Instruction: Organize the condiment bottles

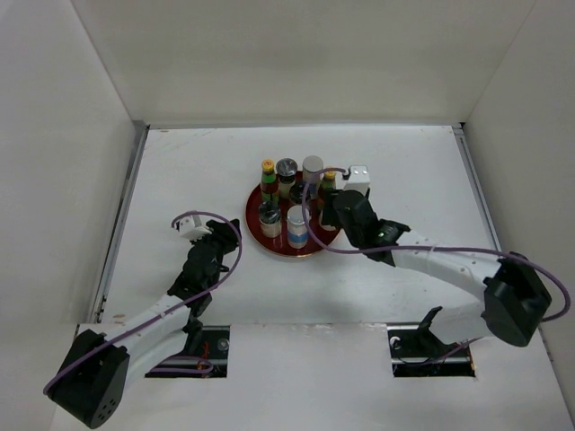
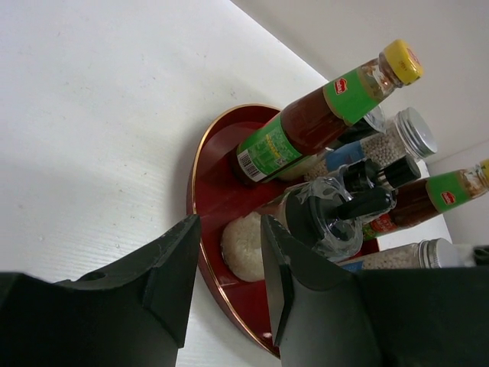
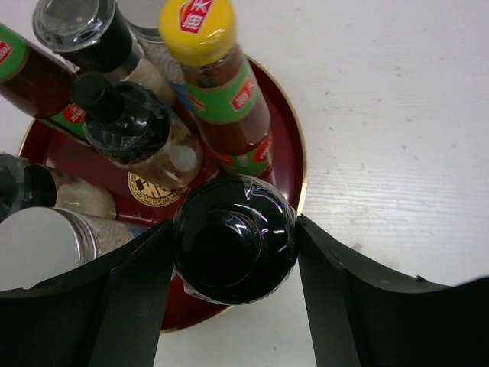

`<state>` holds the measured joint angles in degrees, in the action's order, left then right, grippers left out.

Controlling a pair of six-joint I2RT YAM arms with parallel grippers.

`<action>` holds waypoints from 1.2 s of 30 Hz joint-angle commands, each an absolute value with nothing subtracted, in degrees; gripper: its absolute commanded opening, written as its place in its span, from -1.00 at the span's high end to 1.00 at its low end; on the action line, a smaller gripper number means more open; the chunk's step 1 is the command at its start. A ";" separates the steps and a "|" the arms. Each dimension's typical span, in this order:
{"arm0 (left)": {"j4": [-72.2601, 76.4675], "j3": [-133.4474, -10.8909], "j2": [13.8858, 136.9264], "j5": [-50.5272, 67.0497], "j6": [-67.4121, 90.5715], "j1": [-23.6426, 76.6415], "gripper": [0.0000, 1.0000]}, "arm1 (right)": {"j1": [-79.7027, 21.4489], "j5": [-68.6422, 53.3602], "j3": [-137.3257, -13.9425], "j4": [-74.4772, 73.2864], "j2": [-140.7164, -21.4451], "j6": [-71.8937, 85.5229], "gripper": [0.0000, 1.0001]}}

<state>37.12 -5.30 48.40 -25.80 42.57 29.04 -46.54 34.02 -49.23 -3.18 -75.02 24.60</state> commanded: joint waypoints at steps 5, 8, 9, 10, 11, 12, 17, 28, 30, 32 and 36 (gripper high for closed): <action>39.81 -4.75 47.20 -25.31 43.24 28.26 0.29 | -47.15 33.66 -53.44 10.45 -82.52 23.47 -0.19; 39.73 -4.83 47.46 -25.31 43.33 28.17 0.29 | -47.24 33.92 -53.17 11.16 -84.02 23.73 -0.30; 39.73 -4.83 47.63 -25.31 43.50 28.17 0.29 | -47.24 34.10 -53.17 11.16 -84.46 23.73 -0.37; 39.73 -4.92 47.98 -25.31 43.85 28.08 0.29 | -47.33 34.10 -53.17 11.08 -84.72 23.82 -0.43; 39.73 -4.92 48.34 -25.31 44.12 27.91 0.29 | -47.33 34.10 -53.17 10.99 -84.81 23.82 -0.50; 39.73 -5.01 48.86 -25.31 44.47 27.64 0.28 | -47.41 34.10 -53.17 10.81 -84.81 23.91 -0.59; 35.61 -7.64 53.34 -25.75 45.96 26.24 0.26 | -47.68 34.10 -52.38 10.02 -81.31 23.56 -0.85; 21.11 -15.11 54.06 -25.05 48.16 24.30 0.04 | -43.12 40.78 -38.78 8.35 -60.83 23.29 -1.00; 17.68 -16.87 53.18 -24.79 48.25 23.86 -0.01 | -40.13 41.22 -34.73 8.26 -57.49 24.52 -1.00; 14.52 -18.71 52.39 -24.79 48.08 23.77 -0.06 | -37.23 40.61 -31.30 8.26 -55.03 26.10 -1.00; 10.03 -21.18 50.89 -24.96 48.34 23.95 -0.13 | -33.80 39.03 -27.43 8.88 -53.44 27.51 -1.00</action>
